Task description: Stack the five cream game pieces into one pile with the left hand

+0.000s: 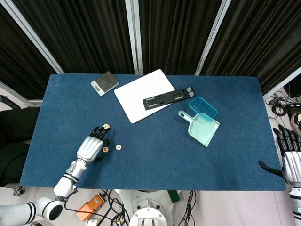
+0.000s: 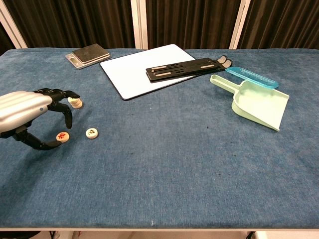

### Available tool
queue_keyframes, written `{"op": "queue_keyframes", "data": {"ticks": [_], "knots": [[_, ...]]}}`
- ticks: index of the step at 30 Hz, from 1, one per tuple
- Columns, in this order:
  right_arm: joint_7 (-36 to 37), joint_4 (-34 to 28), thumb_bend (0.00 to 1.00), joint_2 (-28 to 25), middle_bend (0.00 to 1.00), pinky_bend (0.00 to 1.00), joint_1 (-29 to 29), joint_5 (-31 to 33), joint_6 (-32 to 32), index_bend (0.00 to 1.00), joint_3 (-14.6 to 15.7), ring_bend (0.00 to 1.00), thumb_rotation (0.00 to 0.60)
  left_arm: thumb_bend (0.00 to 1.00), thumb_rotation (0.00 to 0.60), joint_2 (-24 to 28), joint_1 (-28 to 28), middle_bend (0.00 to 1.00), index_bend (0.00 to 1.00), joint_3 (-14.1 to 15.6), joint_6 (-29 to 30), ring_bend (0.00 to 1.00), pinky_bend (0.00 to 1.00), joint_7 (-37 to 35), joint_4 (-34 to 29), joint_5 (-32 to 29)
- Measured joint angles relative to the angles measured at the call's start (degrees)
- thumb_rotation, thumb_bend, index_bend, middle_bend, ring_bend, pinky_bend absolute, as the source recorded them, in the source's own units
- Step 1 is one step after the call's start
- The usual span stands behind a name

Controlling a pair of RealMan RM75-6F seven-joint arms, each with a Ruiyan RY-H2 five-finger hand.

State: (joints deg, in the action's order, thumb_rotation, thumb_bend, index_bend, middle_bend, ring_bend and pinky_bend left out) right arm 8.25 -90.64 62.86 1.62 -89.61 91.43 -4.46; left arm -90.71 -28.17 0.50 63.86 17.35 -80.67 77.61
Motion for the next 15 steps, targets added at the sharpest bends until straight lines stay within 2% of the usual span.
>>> {"op": "queue_keyframes", "data": {"ticks": [15], "knots": [[-0.6,-0.4,0.16,0.0,0.0,0.0,0.1,0.2,-0.3,0.0,0.0,0.0,0.6,0.32,0.6,0.0,-0.2,0.01,0.44,-0.9,-2.5,0.0,0.0,1.4,0.5,-1.8]]}}
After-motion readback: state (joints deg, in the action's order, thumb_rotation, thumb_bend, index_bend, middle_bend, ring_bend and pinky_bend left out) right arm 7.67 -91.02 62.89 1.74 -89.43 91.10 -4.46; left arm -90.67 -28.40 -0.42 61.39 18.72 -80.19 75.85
